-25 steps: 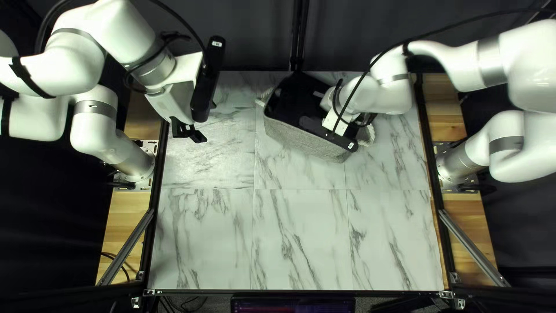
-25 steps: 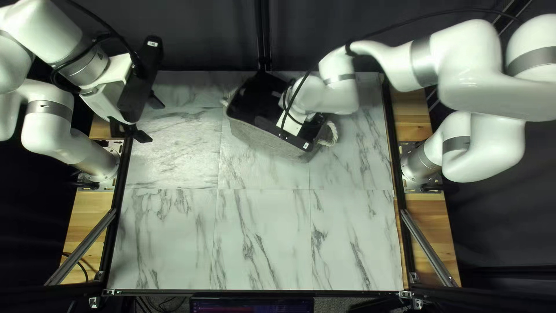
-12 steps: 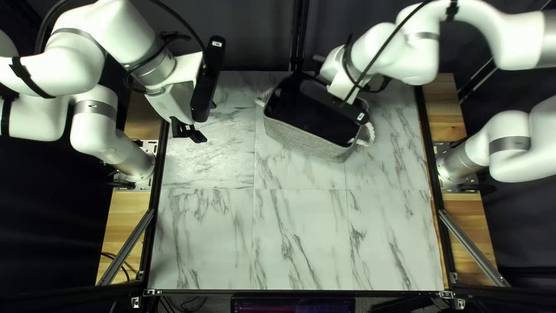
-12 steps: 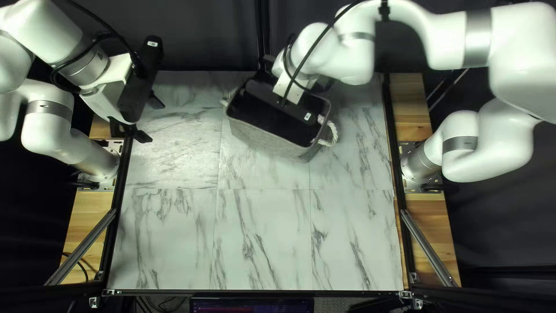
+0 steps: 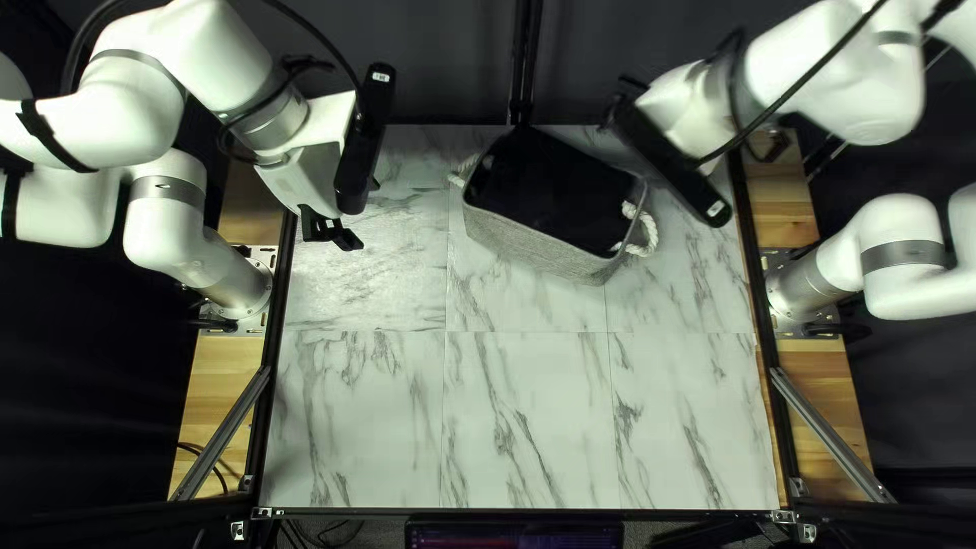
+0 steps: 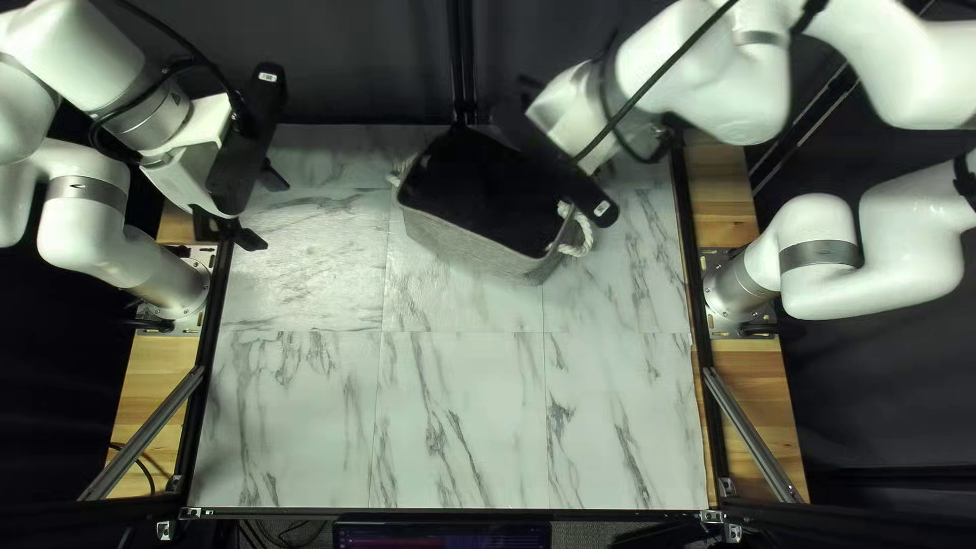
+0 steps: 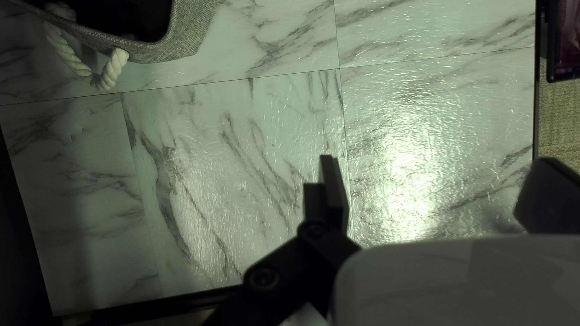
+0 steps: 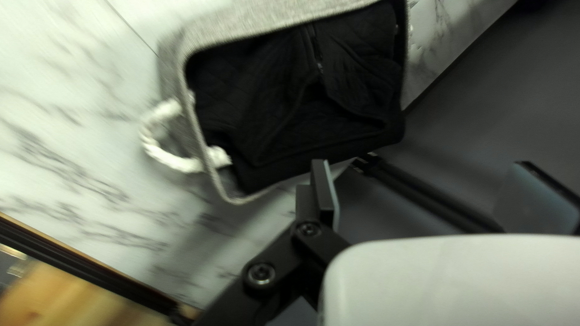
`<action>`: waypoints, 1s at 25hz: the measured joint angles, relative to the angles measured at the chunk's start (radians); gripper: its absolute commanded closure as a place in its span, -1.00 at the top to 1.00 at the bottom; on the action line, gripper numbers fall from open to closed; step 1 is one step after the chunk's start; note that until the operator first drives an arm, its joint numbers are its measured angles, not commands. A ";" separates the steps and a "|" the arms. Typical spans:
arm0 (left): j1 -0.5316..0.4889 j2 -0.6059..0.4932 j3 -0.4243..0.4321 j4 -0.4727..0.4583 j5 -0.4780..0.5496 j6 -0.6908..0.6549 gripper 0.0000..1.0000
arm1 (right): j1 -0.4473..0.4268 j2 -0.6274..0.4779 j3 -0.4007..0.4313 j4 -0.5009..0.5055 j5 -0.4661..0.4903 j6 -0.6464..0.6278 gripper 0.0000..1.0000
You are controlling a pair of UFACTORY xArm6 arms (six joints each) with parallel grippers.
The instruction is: Pick up a folded sweatshirt and place it into a fabric basket
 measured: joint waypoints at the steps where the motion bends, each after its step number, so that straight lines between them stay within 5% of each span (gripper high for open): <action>1: 0.000 0.000 0.000 0.000 0.000 0.000 1.00 | -0.003 0.006 -0.034 0.000 0.033 0.026 1.00; 8: 0.000 0.000 0.000 0.000 0.000 0.000 1.00 | -0.051 0.032 -0.260 -0.014 0.222 0.114 1.00; 17: 0.000 0.000 0.000 0.000 0.000 0.000 1.00 | -0.156 -0.012 -0.249 -0.007 0.229 0.114 1.00; 25: 0.000 0.000 0.000 0.000 0.000 0.000 1.00 | -0.164 -0.034 -0.232 -0.007 0.218 0.120 1.00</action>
